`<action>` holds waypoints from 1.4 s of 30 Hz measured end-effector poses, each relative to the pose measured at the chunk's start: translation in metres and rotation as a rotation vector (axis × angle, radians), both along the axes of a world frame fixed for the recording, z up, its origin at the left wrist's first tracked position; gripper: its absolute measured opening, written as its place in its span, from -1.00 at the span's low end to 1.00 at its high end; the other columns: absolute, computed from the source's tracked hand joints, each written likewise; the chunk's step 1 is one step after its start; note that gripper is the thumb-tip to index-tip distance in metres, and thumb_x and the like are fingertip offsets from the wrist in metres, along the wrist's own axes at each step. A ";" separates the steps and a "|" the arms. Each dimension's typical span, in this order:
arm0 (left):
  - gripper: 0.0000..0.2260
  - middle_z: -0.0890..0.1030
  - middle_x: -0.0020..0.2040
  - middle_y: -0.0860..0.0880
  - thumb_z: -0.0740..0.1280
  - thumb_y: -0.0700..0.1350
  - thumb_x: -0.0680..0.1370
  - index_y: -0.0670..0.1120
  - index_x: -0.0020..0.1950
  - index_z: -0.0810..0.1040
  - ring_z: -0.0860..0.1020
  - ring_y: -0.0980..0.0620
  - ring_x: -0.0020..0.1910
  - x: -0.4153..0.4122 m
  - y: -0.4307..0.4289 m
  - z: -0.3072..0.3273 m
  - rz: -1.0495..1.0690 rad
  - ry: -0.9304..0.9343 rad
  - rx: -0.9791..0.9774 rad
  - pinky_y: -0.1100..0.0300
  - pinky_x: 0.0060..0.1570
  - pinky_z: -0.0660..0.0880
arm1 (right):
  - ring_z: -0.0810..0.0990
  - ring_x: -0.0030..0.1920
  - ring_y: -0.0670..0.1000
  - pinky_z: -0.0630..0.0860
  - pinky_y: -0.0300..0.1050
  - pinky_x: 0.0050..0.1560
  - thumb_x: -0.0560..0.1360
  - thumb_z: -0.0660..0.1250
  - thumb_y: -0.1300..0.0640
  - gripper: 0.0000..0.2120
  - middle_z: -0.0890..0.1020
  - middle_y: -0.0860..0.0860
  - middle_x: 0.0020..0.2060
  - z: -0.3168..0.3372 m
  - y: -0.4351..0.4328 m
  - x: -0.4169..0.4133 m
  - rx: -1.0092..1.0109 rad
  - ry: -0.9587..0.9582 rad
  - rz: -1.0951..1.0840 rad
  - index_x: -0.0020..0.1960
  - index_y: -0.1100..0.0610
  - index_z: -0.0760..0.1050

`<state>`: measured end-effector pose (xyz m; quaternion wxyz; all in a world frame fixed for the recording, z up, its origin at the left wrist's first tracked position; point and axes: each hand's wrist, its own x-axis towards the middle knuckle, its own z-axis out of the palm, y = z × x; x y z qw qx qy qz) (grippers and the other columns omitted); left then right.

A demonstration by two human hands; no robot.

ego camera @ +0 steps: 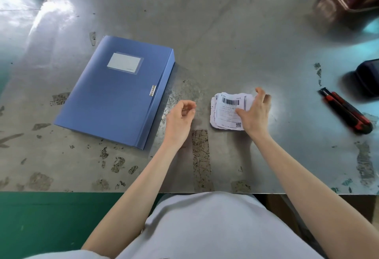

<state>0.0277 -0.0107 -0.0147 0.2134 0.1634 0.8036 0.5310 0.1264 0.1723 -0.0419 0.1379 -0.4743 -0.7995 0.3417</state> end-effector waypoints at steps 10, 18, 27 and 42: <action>-0.82 0.56 0.11 -0.07 0.27 -0.27 0.57 -0.17 0.16 0.53 0.49 -0.02 0.13 -0.042 -0.048 0.013 0.049 0.413 -0.166 0.27 0.11 0.34 | 0.40 0.23 0.04 0.23 -0.26 0.22 0.42 0.38 0.27 -0.52 0.43 0.11 0.23 0.030 -0.059 -0.044 0.042 0.194 0.251 0.31 0.22 0.34; -0.77 0.49 0.23 -0.13 0.28 -0.28 0.55 -0.19 0.21 0.48 0.41 -0.14 0.23 -0.083 -0.108 0.008 0.198 0.463 -0.316 0.07 0.18 0.33 | 0.48 0.18 0.00 0.44 -0.09 0.26 0.45 0.44 0.15 -0.52 0.49 0.03 0.19 0.030 -0.132 -0.093 -0.351 0.181 0.409 0.29 0.16 0.34; -0.45 0.10 0.55 -0.16 0.25 0.06 0.57 -0.10 0.49 0.18 -0.03 -0.16 0.54 -0.134 -0.175 -0.007 0.351 0.311 -0.701 -0.17 0.43 -0.05 | 0.21 0.48 0.03 0.24 0.11 0.46 0.45 0.44 0.07 -0.16 0.21 0.02 0.51 0.021 -0.187 -0.130 -0.596 0.197 0.295 0.54 0.11 0.00; -0.46 0.24 0.35 -0.17 0.27 0.15 0.51 -0.04 0.41 0.26 0.19 -0.21 0.30 -0.110 -0.158 -0.008 0.428 0.278 -0.779 -0.08 0.24 0.13 | 0.36 0.40 0.04 0.35 0.11 0.39 0.39 0.46 0.21 -0.20 0.37 0.01 0.40 0.022 -0.173 -0.124 -0.683 0.315 0.182 0.50 0.09 0.09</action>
